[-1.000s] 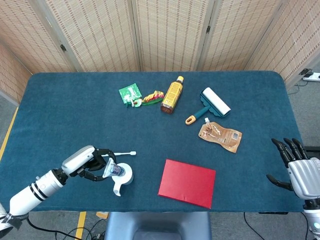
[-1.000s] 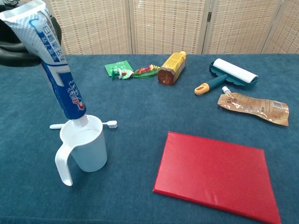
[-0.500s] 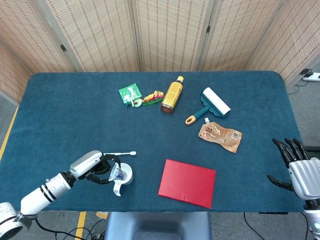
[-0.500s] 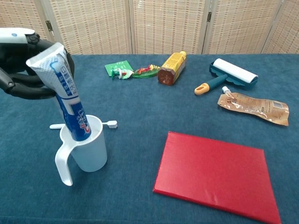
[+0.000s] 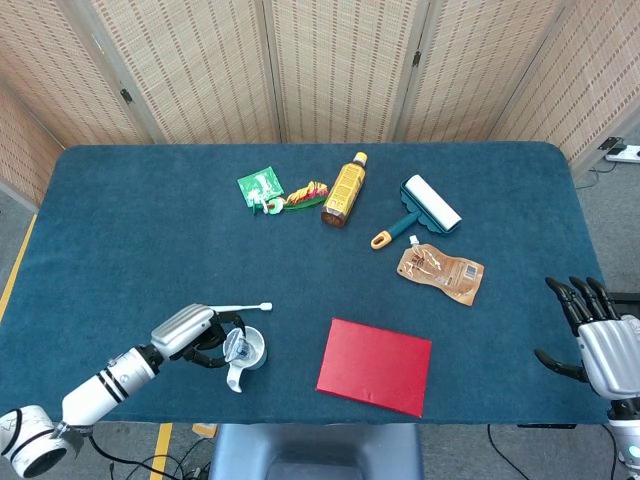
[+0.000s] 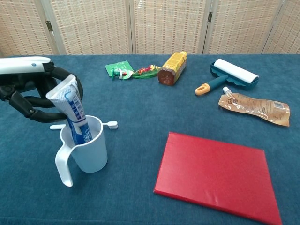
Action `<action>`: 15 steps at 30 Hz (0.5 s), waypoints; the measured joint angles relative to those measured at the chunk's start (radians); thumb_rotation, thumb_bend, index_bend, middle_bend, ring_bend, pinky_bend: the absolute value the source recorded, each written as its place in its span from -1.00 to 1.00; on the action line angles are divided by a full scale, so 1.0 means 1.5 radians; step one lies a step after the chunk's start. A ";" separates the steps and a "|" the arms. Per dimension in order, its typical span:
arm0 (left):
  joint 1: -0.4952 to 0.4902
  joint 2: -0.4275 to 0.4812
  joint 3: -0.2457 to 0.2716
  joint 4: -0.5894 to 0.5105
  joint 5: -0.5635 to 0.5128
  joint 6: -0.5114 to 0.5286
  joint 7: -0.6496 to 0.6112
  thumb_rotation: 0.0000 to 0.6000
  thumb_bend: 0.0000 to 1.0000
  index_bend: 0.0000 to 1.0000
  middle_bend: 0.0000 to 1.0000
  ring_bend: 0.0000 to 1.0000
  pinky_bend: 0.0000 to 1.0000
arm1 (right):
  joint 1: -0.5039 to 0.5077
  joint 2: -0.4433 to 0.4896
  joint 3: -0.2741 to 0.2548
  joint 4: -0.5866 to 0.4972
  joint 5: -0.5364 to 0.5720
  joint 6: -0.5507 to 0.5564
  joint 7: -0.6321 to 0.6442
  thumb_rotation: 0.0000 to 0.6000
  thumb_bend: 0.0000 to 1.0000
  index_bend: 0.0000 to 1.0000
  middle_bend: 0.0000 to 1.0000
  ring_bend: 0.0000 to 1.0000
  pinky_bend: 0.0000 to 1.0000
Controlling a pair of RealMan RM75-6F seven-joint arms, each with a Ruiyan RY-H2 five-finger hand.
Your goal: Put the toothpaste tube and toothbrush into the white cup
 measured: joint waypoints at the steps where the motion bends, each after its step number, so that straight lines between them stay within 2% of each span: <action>1: 0.000 -0.007 0.000 0.004 -0.006 -0.002 0.008 1.00 -0.25 0.31 1.00 0.96 1.00 | 0.000 0.000 0.000 0.000 0.000 0.000 0.000 1.00 -0.90 -0.98 -0.64 -0.82 -0.83; 9: -0.003 -0.022 0.006 0.017 -0.017 -0.011 0.019 1.00 -0.25 0.15 1.00 0.96 1.00 | -0.003 0.000 0.000 0.002 -0.001 0.006 0.003 1.00 -0.90 -0.98 -0.64 -0.82 -0.83; 15: -0.003 -0.019 0.014 0.016 -0.012 -0.006 0.022 1.00 -0.25 -0.12 1.00 0.96 1.00 | -0.002 -0.001 0.001 0.003 -0.001 0.005 0.003 1.00 -0.91 -0.98 -0.64 -0.82 -0.83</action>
